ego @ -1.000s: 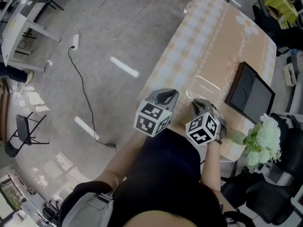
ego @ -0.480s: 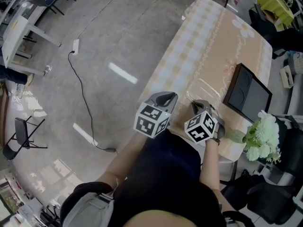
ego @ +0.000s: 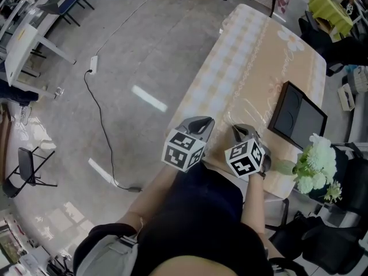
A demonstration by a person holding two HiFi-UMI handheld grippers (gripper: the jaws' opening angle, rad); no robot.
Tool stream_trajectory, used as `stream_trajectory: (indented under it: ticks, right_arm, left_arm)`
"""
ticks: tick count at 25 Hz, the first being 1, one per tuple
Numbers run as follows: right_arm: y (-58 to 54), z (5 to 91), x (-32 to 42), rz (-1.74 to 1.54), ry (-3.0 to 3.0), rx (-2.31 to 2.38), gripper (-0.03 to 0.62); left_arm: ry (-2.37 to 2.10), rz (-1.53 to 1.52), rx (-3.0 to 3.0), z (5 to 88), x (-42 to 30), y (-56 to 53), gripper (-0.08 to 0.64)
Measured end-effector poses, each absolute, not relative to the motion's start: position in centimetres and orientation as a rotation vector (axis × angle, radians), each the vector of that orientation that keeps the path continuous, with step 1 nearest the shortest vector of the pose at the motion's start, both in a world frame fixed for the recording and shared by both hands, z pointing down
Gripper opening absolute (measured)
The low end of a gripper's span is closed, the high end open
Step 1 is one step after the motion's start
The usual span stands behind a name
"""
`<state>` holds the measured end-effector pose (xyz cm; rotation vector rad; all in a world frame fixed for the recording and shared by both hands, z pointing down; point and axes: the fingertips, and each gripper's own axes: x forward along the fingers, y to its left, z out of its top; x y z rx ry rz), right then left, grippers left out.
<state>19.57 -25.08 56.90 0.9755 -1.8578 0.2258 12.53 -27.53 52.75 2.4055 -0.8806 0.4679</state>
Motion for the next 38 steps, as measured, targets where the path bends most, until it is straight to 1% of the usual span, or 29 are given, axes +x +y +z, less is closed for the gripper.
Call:
stream_trajectory:
  ticks: [4, 8, 20, 31, 38]
  right_arm:
    - [-26.6, 55.4, 20.7, 0.225, -1.875, 1.043, 0.020]
    - [-25.9, 53.8, 20.4, 0.179, -1.885, 1.110, 0.020]
    - [-27.8, 46.4, 20.5, 0.045, -1.963, 1.303, 0.020]
    - [-29.0, 38.0, 22.0, 0.003, -2.175, 1.681, 0.020]
    - [-28.8, 33.3, 25.1, -0.032, -2.271, 1.969, 0.020]
  left_arm:
    - [-0.870, 0.469, 2.427, 51.9, 13.4, -28.7, 0.025]
    - [-0.867, 0.464, 2.463, 51.3, 13.1, -27.7, 0.025]
    - [-0.900, 0.403, 2.552, 47.5, 13.2, -29.5, 0.025]
    - [-0.917, 0.352, 2.633, 44.0, 13.4, -30.8, 0.025]
    - [-0.965, 0.206, 2.713, 39.3, 13.8, -31.6, 0.025]
